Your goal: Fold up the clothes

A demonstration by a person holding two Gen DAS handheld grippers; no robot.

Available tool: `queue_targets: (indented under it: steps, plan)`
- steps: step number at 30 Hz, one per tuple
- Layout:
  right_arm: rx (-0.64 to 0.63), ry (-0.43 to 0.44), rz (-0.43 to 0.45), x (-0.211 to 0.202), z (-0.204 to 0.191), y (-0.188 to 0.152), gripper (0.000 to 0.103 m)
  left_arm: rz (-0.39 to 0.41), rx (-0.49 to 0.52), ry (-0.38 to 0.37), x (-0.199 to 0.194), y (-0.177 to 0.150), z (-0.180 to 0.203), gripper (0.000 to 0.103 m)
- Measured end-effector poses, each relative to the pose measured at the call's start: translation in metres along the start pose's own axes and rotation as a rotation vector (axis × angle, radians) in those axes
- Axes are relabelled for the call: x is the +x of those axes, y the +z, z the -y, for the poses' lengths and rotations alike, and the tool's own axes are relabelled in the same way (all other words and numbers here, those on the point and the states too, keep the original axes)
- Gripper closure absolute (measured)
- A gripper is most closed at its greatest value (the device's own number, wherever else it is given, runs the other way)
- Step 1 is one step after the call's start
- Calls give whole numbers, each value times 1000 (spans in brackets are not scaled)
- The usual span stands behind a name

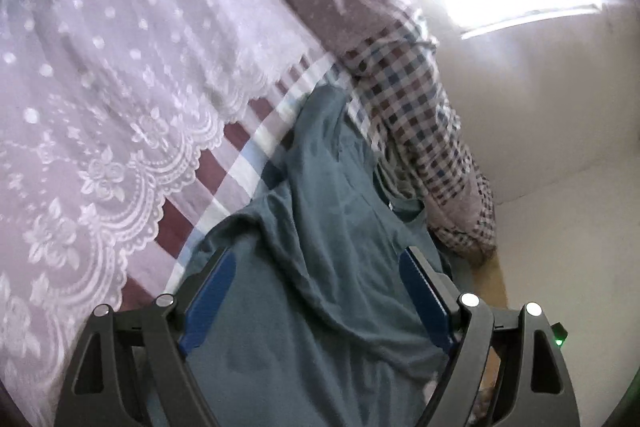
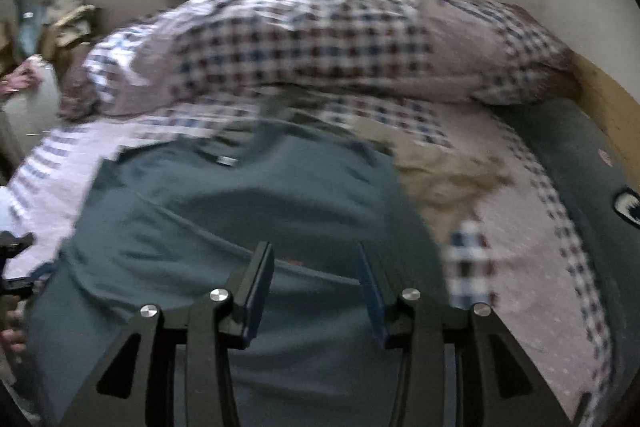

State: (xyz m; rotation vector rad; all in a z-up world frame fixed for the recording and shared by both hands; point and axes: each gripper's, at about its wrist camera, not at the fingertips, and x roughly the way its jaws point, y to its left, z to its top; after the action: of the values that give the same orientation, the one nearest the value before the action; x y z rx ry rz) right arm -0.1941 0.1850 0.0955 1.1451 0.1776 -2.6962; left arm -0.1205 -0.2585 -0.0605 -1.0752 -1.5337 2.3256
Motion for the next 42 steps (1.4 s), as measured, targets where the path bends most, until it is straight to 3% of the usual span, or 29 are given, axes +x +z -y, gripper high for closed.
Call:
queue_targets:
  steps: [6,11,16,19,23,24,28,36,37,38,39,42]
  plan:
    - [-76,234,-21,27,-82,27,57,-62,-3,-15,27,18,-1,16]
    - [-166,376,-68,71,-150,52,57,-50,-40,-48,28,21,-9,16]
    - [-172,498,-136,131,-206,78,57,-19,-94,-109,22,26,-18,17]
    - [-178,525,-166,162,-230,89,57,1,-151,-115,17,29,-26,27]
    - [-197,502,-195,198,-250,98,57,-1,-221,-56,16,30,-36,58]
    - [-202,504,-200,206,-253,100,57,-5,-233,-38,17,30,-38,61]
    - [-234,535,-211,226,-263,106,57,-11,-280,12,19,29,-48,94]
    - [-303,553,-244,253,-299,110,58,38,-282,15,15,21,-54,101]
    - [-316,552,-249,255,-303,109,61,61,-288,12,12,19,-54,102]
    - [-327,545,-248,255,-307,108,86,89,-300,11,8,16,-56,103]
    - [-339,526,-241,256,-311,109,101,118,-312,11,3,13,-57,103]
    - [-343,510,-200,253,-322,113,101,213,-330,16,-11,3,-59,103]
